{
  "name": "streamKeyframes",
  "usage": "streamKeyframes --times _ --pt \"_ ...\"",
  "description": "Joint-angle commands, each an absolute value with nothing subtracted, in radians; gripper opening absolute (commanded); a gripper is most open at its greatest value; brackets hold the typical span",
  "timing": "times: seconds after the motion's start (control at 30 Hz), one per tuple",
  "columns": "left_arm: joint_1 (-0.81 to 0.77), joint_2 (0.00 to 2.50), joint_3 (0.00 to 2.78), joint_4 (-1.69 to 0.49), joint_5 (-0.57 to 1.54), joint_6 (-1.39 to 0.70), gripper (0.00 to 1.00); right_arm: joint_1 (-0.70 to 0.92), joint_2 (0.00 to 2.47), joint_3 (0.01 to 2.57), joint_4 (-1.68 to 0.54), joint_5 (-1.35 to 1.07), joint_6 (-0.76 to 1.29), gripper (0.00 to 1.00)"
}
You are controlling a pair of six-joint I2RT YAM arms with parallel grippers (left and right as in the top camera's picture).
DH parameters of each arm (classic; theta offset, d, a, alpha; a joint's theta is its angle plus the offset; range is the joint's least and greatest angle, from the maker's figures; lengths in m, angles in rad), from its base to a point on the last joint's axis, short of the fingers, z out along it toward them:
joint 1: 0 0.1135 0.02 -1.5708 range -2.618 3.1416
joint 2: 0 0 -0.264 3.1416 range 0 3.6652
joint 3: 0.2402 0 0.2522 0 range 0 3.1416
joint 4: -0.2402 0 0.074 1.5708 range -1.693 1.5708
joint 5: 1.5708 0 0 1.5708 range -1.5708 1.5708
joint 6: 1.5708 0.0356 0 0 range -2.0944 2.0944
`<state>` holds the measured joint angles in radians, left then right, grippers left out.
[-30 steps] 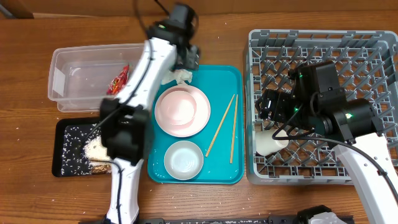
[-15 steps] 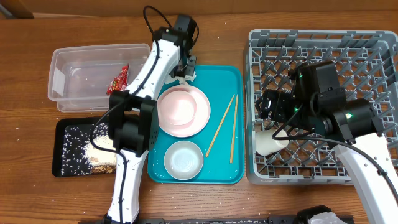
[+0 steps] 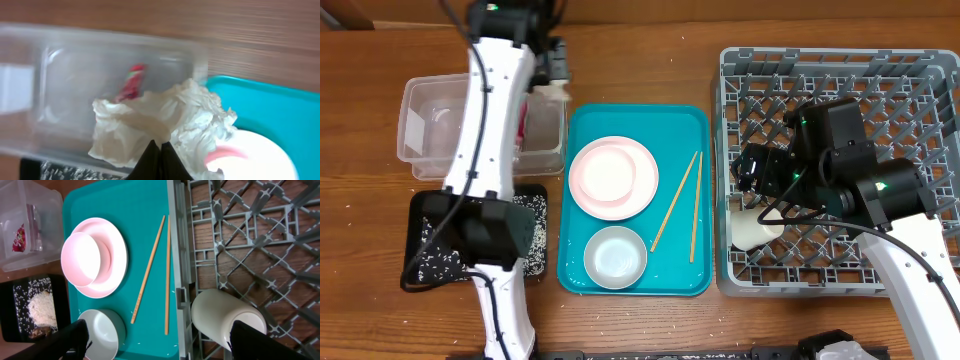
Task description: Sort waste into correct bins and load items into the dishwasher
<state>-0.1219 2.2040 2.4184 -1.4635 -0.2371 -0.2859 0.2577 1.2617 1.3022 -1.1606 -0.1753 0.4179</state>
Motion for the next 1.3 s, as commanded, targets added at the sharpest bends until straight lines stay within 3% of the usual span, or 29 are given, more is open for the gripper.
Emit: streamKeyframes --times 0.0,0.07,0.23,0.43,0.63,0.93,1.27 --pt "-0.072 2.237 2.350 -1.453 -0.239 -0.362 0.38 0.265 1.260 1.321 -1.157 -0.166 0.412 0.93" --pt "-0.050 2.236 2.347 -1.458 -0.091 -0.333 0.44 0.265 1.260 1.321 -1.158 -0.166 0.412 0.93" --pt "-0.081 2.200 2.354 -1.486 0.188 -0.218 0.46 0.265 1.260 1.321 -1.158 -0.166 0.411 0.93" --pt "-0.266 2.199 2.298 -1.567 0.068 -0.183 0.44 0.264 1.260 1.321 -1.158 -0.155 0.413 0.93" --pt "-0.430 2.199 2.089 -1.497 0.007 -0.253 0.41 0.201 1.259 1.321 -1.195 -0.017 0.516 0.95" --pt "-0.505 2.197 1.932 -1.441 0.007 -0.319 0.27 0.056 1.259 1.321 -1.229 -0.050 0.482 1.00" --pt "-0.624 2.037 1.931 -1.545 -0.071 -0.403 0.28 0.050 1.259 1.321 -1.243 -0.049 0.471 1.00"
